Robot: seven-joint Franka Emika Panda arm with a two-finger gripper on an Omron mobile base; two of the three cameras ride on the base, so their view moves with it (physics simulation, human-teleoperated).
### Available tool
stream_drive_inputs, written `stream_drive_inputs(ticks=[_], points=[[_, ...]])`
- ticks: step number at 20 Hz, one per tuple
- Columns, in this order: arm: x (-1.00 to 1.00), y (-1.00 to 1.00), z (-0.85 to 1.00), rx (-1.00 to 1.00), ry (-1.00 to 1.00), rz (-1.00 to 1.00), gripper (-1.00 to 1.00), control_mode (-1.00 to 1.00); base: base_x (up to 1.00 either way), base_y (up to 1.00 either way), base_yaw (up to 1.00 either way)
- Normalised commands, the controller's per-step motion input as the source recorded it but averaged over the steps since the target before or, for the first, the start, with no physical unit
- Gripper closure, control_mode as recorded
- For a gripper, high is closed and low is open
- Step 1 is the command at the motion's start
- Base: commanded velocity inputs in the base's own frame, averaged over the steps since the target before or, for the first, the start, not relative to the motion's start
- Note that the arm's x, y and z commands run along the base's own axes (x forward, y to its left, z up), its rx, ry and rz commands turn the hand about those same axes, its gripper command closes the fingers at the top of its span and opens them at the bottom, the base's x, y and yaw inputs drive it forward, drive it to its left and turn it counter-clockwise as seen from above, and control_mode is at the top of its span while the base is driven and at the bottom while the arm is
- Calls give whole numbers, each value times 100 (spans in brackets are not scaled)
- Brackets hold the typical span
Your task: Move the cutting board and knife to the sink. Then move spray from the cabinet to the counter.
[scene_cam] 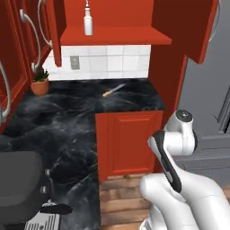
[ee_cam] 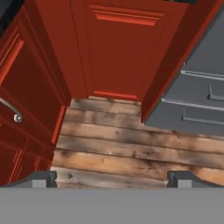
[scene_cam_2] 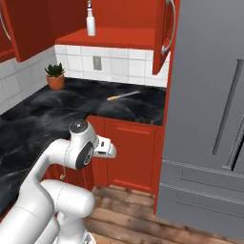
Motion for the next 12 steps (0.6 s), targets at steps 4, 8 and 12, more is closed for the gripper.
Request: stream_drive_inputs(ticks=[4, 8, 12], points=[[0, 0, 0, 0, 0, 0, -100, 100, 91, 14, -3], [0, 0, 0, 0, 0, 0, -100, 100, 79, 17, 0], [0, 0, 0, 0, 0, 0, -100, 100, 66, 27, 0]])
